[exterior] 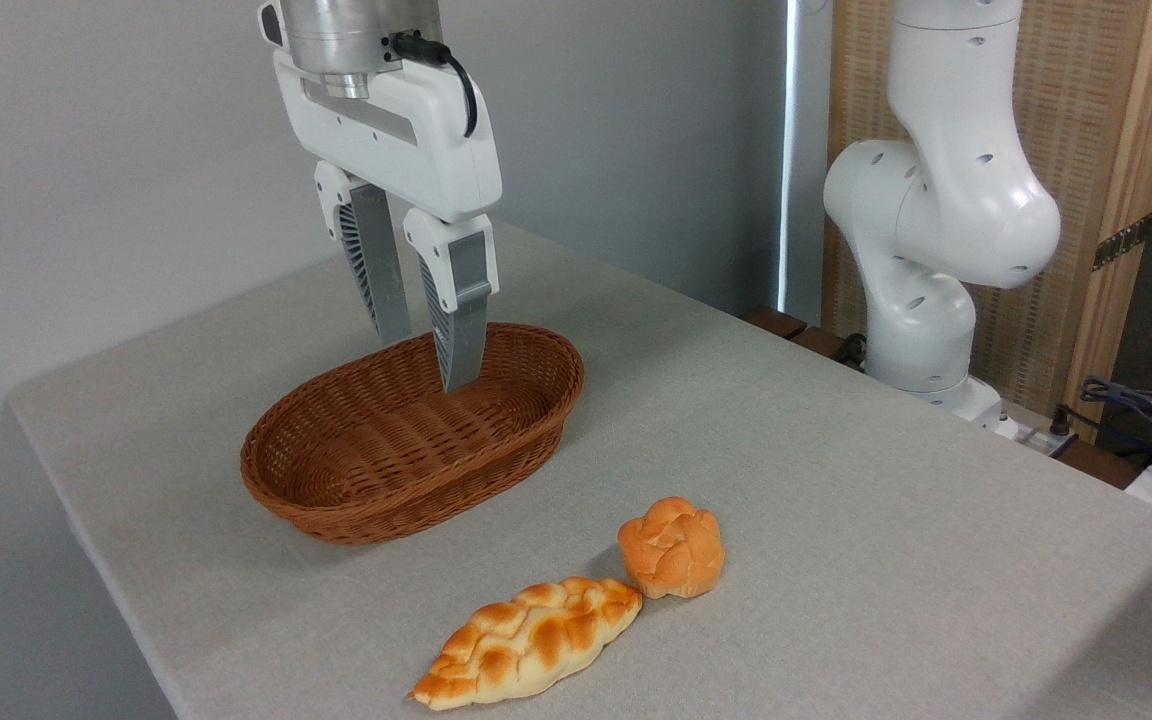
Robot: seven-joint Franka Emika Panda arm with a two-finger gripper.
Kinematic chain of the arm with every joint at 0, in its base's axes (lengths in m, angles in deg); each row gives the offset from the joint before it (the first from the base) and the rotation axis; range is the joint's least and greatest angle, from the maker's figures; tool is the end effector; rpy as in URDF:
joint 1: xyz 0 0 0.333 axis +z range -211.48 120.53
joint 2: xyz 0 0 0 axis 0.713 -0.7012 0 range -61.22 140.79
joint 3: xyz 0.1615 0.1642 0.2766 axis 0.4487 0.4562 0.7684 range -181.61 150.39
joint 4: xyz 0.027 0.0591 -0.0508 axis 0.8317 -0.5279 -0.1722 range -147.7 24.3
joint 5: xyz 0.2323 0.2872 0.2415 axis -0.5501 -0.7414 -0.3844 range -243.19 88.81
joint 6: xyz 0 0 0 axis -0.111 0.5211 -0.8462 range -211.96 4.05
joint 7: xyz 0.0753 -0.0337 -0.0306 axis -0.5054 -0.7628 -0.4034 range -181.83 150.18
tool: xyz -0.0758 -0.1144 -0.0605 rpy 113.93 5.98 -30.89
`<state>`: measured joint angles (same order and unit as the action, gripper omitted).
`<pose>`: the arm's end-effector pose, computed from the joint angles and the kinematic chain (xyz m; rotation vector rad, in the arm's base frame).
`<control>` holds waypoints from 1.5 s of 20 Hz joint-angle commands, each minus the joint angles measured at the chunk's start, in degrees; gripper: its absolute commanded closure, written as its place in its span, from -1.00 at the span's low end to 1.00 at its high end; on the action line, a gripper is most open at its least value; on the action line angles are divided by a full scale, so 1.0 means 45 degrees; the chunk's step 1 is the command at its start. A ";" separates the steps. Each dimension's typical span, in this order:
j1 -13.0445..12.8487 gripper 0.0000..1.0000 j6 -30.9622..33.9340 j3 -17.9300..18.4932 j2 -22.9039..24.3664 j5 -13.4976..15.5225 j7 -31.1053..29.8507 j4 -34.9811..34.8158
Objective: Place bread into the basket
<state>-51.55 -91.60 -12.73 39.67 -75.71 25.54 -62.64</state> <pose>0.6142 -0.0380 0.6232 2.9027 -1.1869 0.1057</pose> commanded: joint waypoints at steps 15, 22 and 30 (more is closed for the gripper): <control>0.0002 -1.00 0.0290 0.0063 0.0046 0.0160 0.0183 0.0073; 0.0021 -1.00 0.0290 0.0063 0.0046 0.0160 0.0164 0.0073; 0.0002 -1.00 0.0192 0.0044 0.0318 0.0219 0.0203 -0.0433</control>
<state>-51.56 -91.60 -12.74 39.68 -75.71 25.53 -62.87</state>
